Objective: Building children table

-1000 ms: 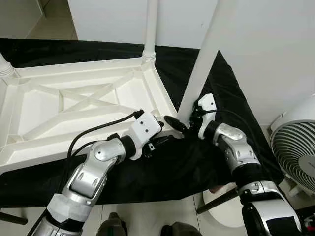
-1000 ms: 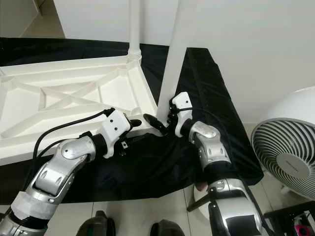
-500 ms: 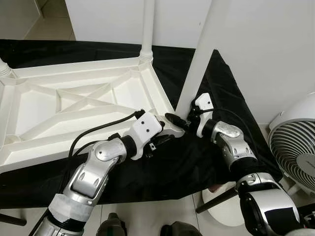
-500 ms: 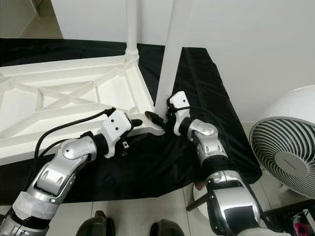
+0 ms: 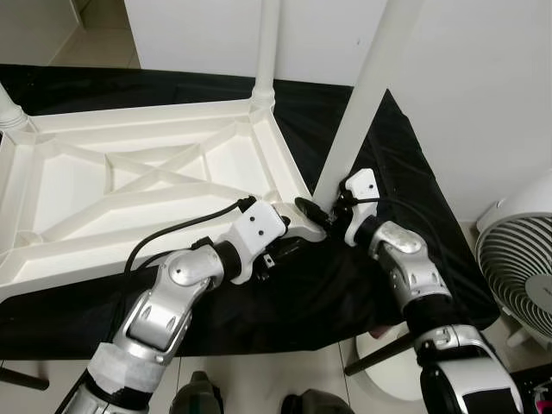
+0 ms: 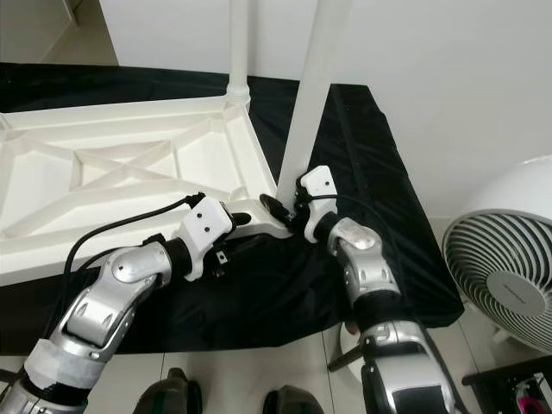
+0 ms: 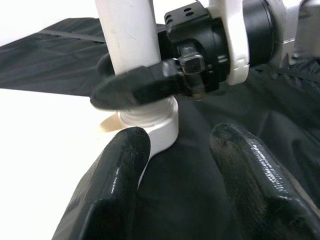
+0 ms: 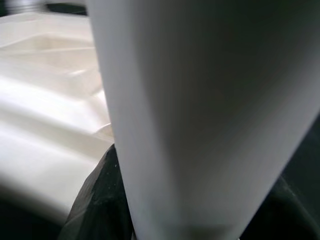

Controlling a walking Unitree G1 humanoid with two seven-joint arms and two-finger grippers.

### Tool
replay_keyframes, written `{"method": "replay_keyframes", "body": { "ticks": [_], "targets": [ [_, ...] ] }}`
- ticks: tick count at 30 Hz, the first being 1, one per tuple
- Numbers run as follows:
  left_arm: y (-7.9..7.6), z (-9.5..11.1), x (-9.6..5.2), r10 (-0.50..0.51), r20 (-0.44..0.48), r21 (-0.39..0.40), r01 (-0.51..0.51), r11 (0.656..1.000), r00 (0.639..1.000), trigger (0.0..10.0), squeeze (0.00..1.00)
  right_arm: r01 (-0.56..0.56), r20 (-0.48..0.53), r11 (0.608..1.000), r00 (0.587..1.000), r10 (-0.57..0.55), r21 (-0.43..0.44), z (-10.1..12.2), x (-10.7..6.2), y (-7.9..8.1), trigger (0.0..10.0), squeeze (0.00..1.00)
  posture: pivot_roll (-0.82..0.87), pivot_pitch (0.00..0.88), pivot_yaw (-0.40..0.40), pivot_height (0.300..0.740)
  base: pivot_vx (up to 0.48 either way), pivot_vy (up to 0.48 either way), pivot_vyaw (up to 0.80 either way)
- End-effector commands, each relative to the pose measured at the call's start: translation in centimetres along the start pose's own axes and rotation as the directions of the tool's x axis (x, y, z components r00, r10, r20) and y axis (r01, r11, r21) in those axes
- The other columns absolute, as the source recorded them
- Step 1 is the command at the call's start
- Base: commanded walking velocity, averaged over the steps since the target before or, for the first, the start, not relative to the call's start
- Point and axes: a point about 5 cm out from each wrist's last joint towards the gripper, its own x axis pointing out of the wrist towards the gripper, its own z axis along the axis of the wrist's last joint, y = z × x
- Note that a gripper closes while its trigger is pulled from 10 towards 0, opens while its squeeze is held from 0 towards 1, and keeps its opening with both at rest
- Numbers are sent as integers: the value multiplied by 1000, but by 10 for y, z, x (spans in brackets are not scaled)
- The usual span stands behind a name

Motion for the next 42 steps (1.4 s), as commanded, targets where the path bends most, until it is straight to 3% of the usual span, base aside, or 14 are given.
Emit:
{"method": "replay_keyframes", "body": {
  "ticks": [1, 2, 8, 10, 13, 20, 21, 22, 31, 35, 36, 37, 38, 42],
  "targets": [
    [0, -1, -1, 46, -8, 1, -46, 999, 999, 10000, 0, 120, -51, 993, 992, -120, 5, -5, -7, -11, 10000, 0, 23, 29, -72, 740, 0, 0, 0],
    [-1, -2, -1, 44, -9, -4, -44, 999, 999, 10000, 0, 202, -66, 979, 978, -199, 41, -7, -11, -10, 10000, 0, 21, 29, -71, 740, 0, 0, 0],
    [-3, -3, 0, 36, -12, -6, -36, 999, 999, 10000, 0, 386, -87, 920, 921, -379, 70, -11, -20, -5, 10000, 0, 14, 29, -65, 740, 0, 0, 0],
    [-3, -2, 1, 30, -9, -5, -30, 1000, 999, 10000, 0, 529, -113, 846, 846, -521, 65, -13, -27, 2, 10000, 0, 14, 22, -62, 740, 0, 0, 0],
    [-1, -1, 2, 28, -6, -1, -28, 1000, 1000, 10000, 0, 539, -101, 839, 841, -532, 70, -7, -25, 14, 10000, 0, 10, 15, -59, 740, 0, 0, 0],
    [-2, -2, 2, 24, -5, 2, -24, 1000, 1000, 10000, 0, 547, -112, 835, 835, -539, 63, -6, -27, 10, 10000, 0, 10, 8, -62, 740, 0, 0, 0],
    [-1, -2, 2, 26, -4, 4, -26, 1000, 1000, 10000, 0, 520, -108, 851, 852, -512, 70, -3, -25, 15, 10000, 918, 12, 9, -66, 740, 0, 0, 0],
    [0, -1, 2, 29, -3, 4, -29, 1000, 1000, 10000, 0, 493, -104, 866, 868, -485, 79, -1, -23, 20, 10000, 1000, 12, 9, -68, 740, 0, 0, 0],
    [0, -2, 2, 36, -5, 1, -36, 999, 999, 10000, 0, 438, -89, 897, 897, -433, 62, 6, -23, 30, 10000, 1000, 10, 9, -73, 740, 0, 0, 0],
    [0, -2, 3, 39, -4, 0, -39, 999, 999, 10000, 0, 338, -66, 939, 940, -335, 61, 13, -24, 30, 10000, 1000, 7, 13, -73, 740, 0, 0, 0],
    [0, -1, 3, 38, -4, 1, -38, 999, 999, 10000, 0, 254, -59, 966, 966, -251, 53, 14, -24, 29, 10000, 0, 4, 15, -72, 740, 0, 0, 0],
    [0, -1, 3, 38, -4, 1, -38, 999, 999, 10000, 0, 254, -59, 966, 966, -251, 53, 14, -24, 29, 10000, 0, 4, 15, -72, 740, 0, 0, 0],
    [-1, -1, 3, 34, -3, 1, -34, 999, 999, 10000, 0, 141, -50, 989, 989, -139, 43, 17, -26, 28, 10000, 0, 0, 16, -70, 740, 0, 0, 0],
    [-1, -2, 4, 28, -3, 2, -28, 1000, 1000, 10000, 0, -17, -43, 1000, 999, 16, -16, 20, -30, 16, 10000, 0, -6, 18, -67, 740, 0, 0, 0]
  ]
}}
